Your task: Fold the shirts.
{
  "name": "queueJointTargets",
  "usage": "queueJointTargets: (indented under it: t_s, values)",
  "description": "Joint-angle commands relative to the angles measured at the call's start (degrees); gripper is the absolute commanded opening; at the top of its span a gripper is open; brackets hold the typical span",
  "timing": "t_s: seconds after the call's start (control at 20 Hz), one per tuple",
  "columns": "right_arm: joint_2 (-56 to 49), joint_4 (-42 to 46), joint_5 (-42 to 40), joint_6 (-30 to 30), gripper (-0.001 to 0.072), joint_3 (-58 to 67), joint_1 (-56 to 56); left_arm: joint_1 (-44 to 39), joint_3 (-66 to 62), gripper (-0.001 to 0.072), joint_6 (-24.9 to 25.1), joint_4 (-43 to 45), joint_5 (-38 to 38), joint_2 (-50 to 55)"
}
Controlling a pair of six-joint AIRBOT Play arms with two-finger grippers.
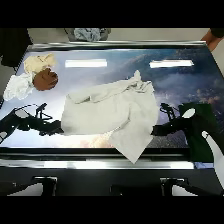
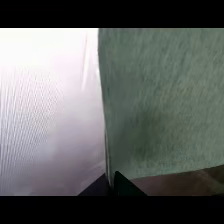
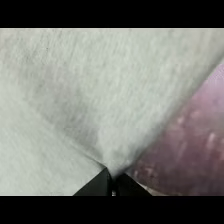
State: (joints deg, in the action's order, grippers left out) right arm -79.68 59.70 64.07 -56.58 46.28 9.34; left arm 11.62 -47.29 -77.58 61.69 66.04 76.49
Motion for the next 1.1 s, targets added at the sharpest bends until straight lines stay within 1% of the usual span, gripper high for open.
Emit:
queueJointTargets:
  t_s: [0.0,0.1,0.2,0.25,0.35,0.5,0.6,0.7,0.8,1.0,1.05]
  values:
    - [-0.5,-0.83,-0.55,1.6,0.0057,1.11,-0.26,0.15,-1.81,0.0036,1.18,-0.24,1.29,-0.42]
    - [2.45,1.14,1.07,5.79,0.0056,6.71,-0.09,0.2,-7.52,0.0033,2.23,-0.2,3.21,-1.7]
    - [7.89,4.98,0.24,6.56,0.0055,16.76,-0.09,0.2,-17.99,0.0032,2.12,-0.2,3.58,-5.86]
    - [10.78,6.99,-0.61,7.41,0.0055,23.15,-0.07,0.2,-25.35,0.0032,1.44,-0.11,3.58,-8.41]
    - [16.55,12.26,-4.24,7.76,0.0056,38.64,-0.09,0.2,-42.51,0.0031,-1.64,1.79,3.5,-12.79]
    - [24.02,20.44,-8.76,7.76,0.0056,61.02,-0.09,0.2,-69.29,0.0032,-8.17,10.82,3.39,-17.27]
    - [27.74,23.5,-7.65,7.78,0.0056,70.36,-0.09,0.2,-78.79,0.0032,-11.15,14.32,2.89,-20.72]
    - [31.34,23.89,-6.64,7.82,0.0056,73.09,-0.09,0.09,-77.66,0.0032,-13.6,14.14,1.97,-25.99]
    - [34.07,24.41,-5.53,7.78,0.0056,73.09,-0.09,0.09,-73.64,0.0032,-13.51,14.29,1.9,-30.36]
    - [35.45,25.7,-3.37,7.72,0.0056,73.09,-0.09,0.09,-71.41,0.0032,-11.82,14.49,1.9,-31.98]
    - [35.19,25.75,-2.8,7.72,0.0056,73.09,-0.09,0.09,-71.28,0.0032,-10.49,14.49,1.92,-31.5]
